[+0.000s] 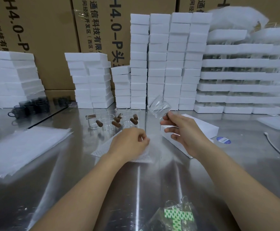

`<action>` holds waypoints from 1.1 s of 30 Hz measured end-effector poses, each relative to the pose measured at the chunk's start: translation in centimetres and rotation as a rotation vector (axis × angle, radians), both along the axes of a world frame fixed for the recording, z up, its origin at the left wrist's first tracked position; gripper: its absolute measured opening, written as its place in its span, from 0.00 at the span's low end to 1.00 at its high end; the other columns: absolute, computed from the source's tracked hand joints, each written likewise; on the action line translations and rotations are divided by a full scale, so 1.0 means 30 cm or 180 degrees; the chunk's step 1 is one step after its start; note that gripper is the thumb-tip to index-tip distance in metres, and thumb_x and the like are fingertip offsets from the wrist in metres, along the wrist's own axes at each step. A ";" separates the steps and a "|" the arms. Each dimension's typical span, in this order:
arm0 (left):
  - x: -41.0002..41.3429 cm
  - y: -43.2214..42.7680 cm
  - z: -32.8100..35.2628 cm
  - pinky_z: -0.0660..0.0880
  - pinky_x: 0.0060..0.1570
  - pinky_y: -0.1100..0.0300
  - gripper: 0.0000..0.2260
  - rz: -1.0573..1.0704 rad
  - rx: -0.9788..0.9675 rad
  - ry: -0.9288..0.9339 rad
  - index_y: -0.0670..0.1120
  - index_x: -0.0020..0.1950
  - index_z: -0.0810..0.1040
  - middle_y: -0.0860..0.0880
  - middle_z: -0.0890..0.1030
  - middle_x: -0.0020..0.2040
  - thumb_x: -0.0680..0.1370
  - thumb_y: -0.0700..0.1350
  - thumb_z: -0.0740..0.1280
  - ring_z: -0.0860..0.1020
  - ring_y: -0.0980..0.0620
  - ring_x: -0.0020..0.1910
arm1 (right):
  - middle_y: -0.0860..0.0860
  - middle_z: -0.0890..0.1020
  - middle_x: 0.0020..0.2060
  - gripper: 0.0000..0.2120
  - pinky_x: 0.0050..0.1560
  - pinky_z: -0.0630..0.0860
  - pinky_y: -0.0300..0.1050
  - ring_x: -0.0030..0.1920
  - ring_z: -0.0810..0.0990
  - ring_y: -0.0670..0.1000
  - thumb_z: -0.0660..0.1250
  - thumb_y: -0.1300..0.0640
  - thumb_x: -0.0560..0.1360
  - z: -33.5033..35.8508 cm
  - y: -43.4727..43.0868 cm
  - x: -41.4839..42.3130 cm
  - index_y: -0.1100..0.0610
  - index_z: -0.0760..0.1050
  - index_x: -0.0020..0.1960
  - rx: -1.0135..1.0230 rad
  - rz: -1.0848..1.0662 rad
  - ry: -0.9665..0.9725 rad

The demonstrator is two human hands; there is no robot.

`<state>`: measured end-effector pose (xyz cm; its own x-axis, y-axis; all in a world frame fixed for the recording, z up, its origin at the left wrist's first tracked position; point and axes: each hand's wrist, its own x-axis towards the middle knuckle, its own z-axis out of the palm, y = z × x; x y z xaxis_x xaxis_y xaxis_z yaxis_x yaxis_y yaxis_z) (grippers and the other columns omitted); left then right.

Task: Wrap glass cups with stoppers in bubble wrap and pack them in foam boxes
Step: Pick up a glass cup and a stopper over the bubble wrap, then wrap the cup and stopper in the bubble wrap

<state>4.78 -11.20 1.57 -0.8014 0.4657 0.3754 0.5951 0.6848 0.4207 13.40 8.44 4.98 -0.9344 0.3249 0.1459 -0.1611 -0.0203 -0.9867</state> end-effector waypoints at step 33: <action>0.056 0.028 0.039 0.75 0.60 0.58 0.07 -0.0433 0.1844 0.1062 0.58 0.58 0.86 0.61 0.76 0.58 0.84 0.51 0.68 0.77 0.54 0.62 | 0.47 0.88 0.42 0.14 0.38 0.70 0.39 0.34 0.77 0.44 0.66 0.47 0.83 -0.014 -0.058 0.002 0.56 0.85 0.52 0.0175 -0.0029 -0.0553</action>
